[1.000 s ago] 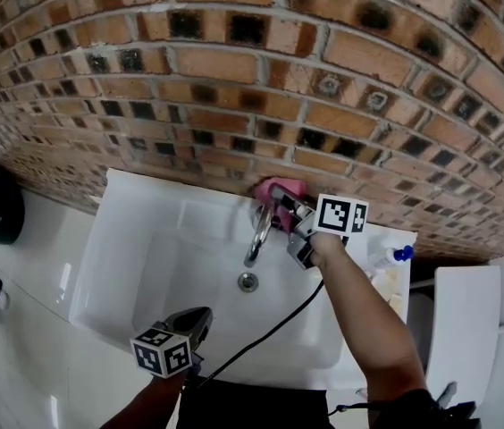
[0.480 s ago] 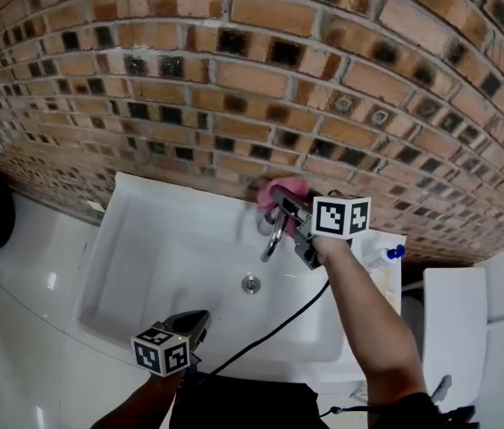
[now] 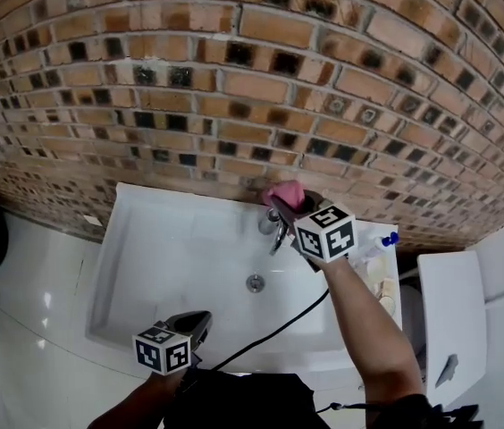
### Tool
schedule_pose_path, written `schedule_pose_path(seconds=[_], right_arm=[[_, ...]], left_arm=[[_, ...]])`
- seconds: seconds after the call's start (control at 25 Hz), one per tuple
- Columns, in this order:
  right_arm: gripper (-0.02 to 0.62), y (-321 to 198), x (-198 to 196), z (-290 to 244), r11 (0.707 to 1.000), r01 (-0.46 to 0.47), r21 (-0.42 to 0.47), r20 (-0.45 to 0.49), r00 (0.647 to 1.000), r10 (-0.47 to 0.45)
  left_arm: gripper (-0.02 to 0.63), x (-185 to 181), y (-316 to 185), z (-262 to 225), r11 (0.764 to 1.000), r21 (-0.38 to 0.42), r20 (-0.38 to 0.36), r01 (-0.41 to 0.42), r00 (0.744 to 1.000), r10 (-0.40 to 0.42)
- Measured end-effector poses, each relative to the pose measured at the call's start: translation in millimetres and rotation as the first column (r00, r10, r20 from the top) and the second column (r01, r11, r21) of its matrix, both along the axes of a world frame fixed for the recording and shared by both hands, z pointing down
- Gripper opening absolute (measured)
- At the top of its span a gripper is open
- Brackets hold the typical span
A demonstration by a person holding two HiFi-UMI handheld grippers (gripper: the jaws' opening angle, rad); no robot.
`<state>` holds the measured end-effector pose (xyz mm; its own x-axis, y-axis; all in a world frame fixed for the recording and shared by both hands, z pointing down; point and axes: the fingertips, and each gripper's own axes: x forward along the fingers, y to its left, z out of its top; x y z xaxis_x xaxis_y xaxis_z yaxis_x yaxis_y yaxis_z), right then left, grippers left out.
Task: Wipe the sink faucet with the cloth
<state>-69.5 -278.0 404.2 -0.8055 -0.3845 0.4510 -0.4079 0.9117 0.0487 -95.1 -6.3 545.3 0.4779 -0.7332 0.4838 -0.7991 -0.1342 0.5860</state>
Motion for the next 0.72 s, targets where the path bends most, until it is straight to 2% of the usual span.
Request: schedule_pose_path(seconds=[0.12,0.24,0.32,0.48,0.72], right_arm=[[0.058,13,1,-2,0.988,-0.016,0.152,-0.026,0.999,0.020],[0.060,24,1,-6,0.949,-0.050,0.311,-0.010,0.998,0.055],[0.061,31,3,-8,0.920,-0.084,0.383,0.022,0.996,0.081],[0.067,46,7,-9,0.886,-0.140,0.443,0.084,0.990,0.114],[0.077,61,12,-9,0.871,-0.187,0.455,0.182,0.977,0.114]], left_arm=[[0.004,-8,7,-1,1.000,0.002,0.007,-0.025,1.000,0.025],[0.005,-16,15,1,0.999,-0.002,0.014,-0.045,0.999,0.045],[0.005,-22,21,1,0.998,-0.006,0.019,-0.059,0.998,0.059],[0.005,-32,32,3,0.997,-0.017,0.027,-0.074,0.997,0.075],[0.005,-35,40,7,0.995,-0.028,0.028,-0.094,0.995,0.095]])
